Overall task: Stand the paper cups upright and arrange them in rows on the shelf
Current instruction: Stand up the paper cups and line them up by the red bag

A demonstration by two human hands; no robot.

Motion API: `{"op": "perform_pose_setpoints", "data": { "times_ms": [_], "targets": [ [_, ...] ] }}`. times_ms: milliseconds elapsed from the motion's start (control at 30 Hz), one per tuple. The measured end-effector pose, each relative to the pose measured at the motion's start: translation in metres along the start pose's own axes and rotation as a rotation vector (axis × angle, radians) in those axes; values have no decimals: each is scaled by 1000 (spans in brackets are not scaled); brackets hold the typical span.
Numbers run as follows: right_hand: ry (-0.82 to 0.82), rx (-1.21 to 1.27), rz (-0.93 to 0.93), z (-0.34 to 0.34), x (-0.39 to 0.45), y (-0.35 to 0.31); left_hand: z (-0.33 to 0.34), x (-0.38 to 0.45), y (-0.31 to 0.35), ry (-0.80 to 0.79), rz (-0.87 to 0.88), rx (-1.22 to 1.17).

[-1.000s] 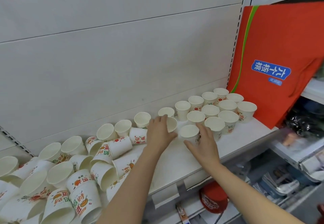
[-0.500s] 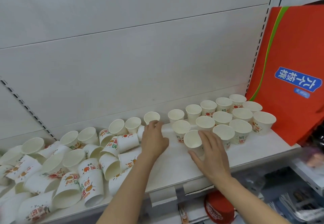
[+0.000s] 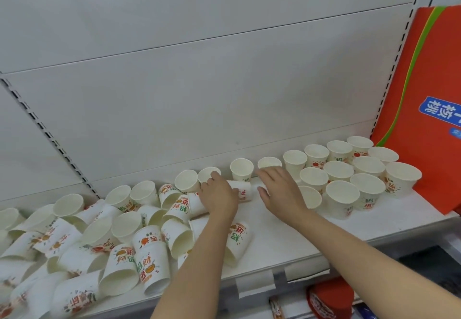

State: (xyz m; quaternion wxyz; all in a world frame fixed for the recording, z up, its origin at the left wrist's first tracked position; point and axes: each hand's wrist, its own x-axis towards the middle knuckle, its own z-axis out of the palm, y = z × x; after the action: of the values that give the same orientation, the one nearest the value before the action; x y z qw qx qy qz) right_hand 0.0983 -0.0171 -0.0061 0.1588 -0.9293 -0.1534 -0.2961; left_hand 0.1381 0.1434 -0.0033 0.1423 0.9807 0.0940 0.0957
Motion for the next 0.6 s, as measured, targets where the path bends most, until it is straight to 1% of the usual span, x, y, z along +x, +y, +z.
{"op": "perform_pose_setpoints", "data": {
  "times_ms": [100, 167, 200, 267, 400, 500, 600],
  "targets": [
    [-131, -26, 24, 12, 24, 1, -6, 6, -10, -107, -59, -222],
    [-244, -77, 4, 20, 37, 3, -13, 9, -17, -150, -99, -346],
    [-291, -114, -16, 24, 43, 4, -17, 9, -20, -157, -86, -386],
    [-344, -164, -42, 30, 51, 6, -25, 7, -26, -137, 7, -387],
    [-397, -246, -107, 40, 60, 9, -38, 1, -33, 21, 324, -161],
    [-420, -300, -135, 44, 65, 14, -40, -2, -33, 20, 470, -63],
    [-384, -363, -155, 49, 70, 21, -36, -6, -30, 11, 591, -56]
  ]
}}
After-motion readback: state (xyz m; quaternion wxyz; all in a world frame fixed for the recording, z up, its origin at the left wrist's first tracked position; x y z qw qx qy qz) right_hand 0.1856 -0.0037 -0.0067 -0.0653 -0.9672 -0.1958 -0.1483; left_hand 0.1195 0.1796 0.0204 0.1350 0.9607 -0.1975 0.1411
